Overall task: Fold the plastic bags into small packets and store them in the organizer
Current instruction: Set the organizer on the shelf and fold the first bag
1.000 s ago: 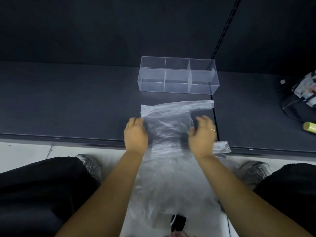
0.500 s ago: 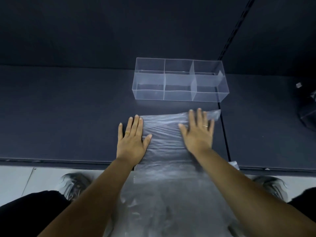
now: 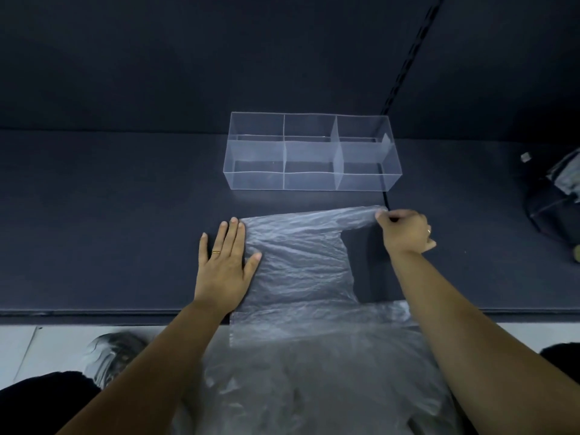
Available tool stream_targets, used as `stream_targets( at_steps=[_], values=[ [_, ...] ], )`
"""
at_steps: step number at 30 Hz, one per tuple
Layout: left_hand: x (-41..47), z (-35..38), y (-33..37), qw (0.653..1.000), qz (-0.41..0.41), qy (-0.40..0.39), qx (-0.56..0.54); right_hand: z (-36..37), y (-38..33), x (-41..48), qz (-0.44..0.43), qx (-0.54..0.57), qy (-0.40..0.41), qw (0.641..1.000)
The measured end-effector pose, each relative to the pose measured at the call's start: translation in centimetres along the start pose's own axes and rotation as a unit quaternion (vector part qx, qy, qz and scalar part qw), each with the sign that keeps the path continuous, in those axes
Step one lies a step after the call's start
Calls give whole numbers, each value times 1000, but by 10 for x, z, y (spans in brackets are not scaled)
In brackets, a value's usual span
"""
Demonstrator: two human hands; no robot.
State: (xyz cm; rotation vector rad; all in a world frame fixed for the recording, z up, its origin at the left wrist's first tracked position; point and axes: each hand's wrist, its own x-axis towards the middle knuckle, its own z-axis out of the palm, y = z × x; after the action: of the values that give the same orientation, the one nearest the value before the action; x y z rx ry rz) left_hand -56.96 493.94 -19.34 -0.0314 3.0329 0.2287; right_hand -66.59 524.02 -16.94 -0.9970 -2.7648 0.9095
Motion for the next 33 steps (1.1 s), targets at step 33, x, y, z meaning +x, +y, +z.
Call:
stream_targets(
  at_steps=[33],
  values=[
    [-104,0,-5,961,273,11,28,5,51,-210,-512,-106,-219,824]
  ],
)
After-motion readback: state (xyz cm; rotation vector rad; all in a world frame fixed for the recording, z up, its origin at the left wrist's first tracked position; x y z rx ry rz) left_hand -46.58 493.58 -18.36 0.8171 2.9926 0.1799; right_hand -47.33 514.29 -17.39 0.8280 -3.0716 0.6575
